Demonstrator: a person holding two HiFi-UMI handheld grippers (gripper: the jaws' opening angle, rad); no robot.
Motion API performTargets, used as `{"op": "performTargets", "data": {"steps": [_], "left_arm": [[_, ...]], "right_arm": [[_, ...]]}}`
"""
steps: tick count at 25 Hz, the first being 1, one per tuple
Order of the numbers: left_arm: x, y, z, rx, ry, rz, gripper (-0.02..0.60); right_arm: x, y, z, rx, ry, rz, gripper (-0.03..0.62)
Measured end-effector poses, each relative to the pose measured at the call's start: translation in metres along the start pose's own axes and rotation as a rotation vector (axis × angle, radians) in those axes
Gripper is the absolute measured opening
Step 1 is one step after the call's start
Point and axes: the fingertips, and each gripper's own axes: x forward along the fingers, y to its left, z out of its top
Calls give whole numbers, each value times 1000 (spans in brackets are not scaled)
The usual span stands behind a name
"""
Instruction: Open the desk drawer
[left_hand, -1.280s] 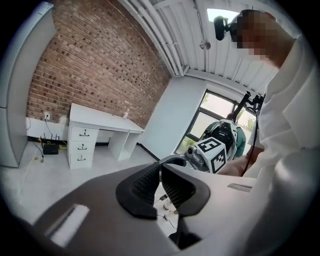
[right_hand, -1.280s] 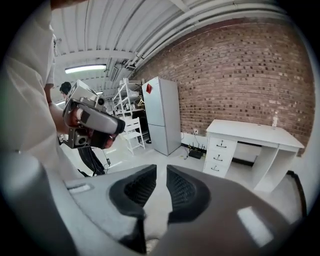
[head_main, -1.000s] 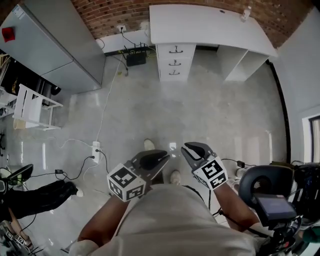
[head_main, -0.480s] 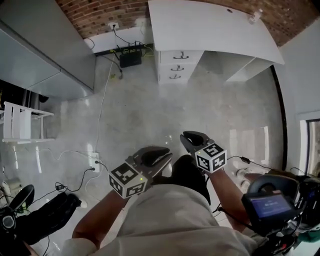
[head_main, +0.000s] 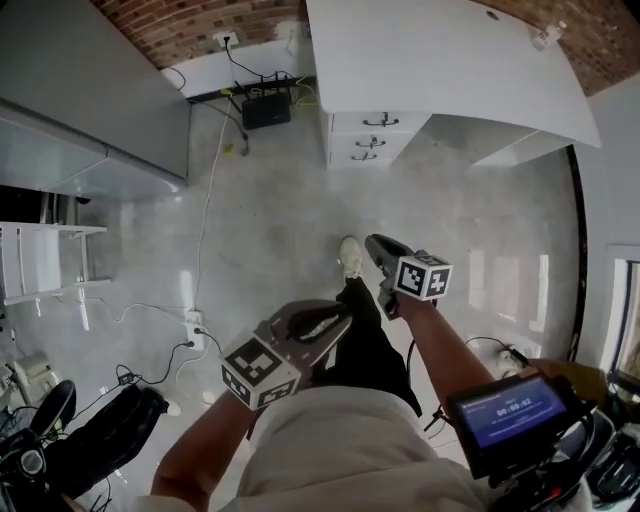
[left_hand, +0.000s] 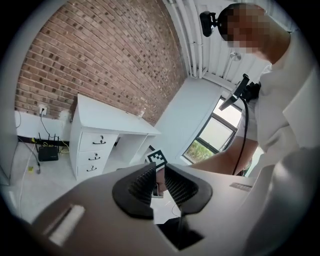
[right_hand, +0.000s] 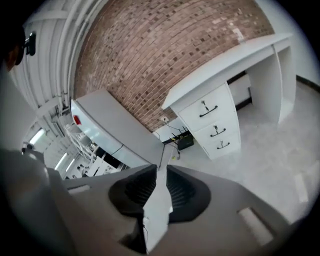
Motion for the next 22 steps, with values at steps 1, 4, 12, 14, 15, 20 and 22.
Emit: {"op": "performTargets", "data": {"steps": [1,4,12,14,15,20,22], "left_arm": [[10,10,4,-5,6,1,58],[44,39,19,-17,17,-4,58],[135,111,45,13,34,-57,58],[152,129,45,35,38,-63,58],[158,137,43,40,38,-64,58],[173,166,21,51,42,-48,58],[175,176,10,45,39,-41,58]], "right_arm": [[14,-16,6,49,-6,7,49],[54,-65,26,213,-45,29,49],[146,-180,63,466,-112,43,49],[166,-203,69,516,-137,50,49],[175,-213,72,537,-151,54,49],[215,-249,77,617,-220,85,49],[233,-260,79,640,-243,92,49]]}}
